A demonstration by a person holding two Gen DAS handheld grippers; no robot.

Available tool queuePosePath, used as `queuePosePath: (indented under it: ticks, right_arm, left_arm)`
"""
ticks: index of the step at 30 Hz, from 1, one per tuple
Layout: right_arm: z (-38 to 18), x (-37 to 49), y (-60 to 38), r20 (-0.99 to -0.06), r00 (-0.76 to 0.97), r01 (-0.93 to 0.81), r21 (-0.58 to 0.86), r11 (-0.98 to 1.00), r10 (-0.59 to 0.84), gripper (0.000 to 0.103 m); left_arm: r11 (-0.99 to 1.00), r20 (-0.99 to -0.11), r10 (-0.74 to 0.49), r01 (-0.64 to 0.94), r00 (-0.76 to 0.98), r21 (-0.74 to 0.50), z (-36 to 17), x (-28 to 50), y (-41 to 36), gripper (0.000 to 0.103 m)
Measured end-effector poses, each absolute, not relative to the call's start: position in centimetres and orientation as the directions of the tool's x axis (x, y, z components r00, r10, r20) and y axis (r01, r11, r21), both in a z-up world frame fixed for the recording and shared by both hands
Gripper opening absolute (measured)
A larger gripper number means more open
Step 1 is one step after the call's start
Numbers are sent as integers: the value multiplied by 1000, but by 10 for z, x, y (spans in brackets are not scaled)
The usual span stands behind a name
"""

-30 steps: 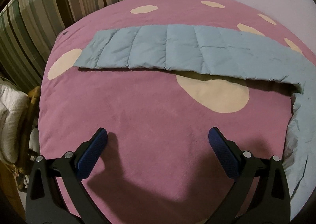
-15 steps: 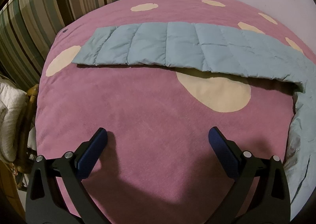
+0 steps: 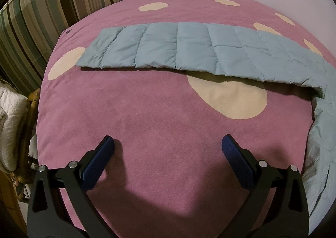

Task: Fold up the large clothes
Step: 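Grasp the jacket side with the right gripper and fold it inward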

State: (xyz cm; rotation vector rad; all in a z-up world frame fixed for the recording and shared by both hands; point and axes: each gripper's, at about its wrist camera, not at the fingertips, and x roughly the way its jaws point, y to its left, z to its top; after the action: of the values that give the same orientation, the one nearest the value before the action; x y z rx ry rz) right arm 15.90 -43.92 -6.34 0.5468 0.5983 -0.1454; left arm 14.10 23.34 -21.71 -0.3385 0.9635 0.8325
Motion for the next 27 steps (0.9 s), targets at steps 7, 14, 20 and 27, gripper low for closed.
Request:
queuePosePath:
  ticks: [7,14,20,27]
  right_arm:
    - [-92,203,-317,-628,763,117,363,925,150,6]
    - [-119,229,-239,-689,687,0,316,949,230,6]
    - [-149,239,-179,-740,622,-81,264,961,256,6]
    - [-179,255,-156,-779,576,-103,230,968,247,6]
  left_arm:
    - [651,-830,470,-753,301,96,-218,140,233,101]
    - [652,-830,470,-752,301,95,-218,140,233,101]
    - [652,-830,469,-752,301,95,-218,140,233,101]
    - [652,-830,470,-752,301,96,-218,140,233,101]
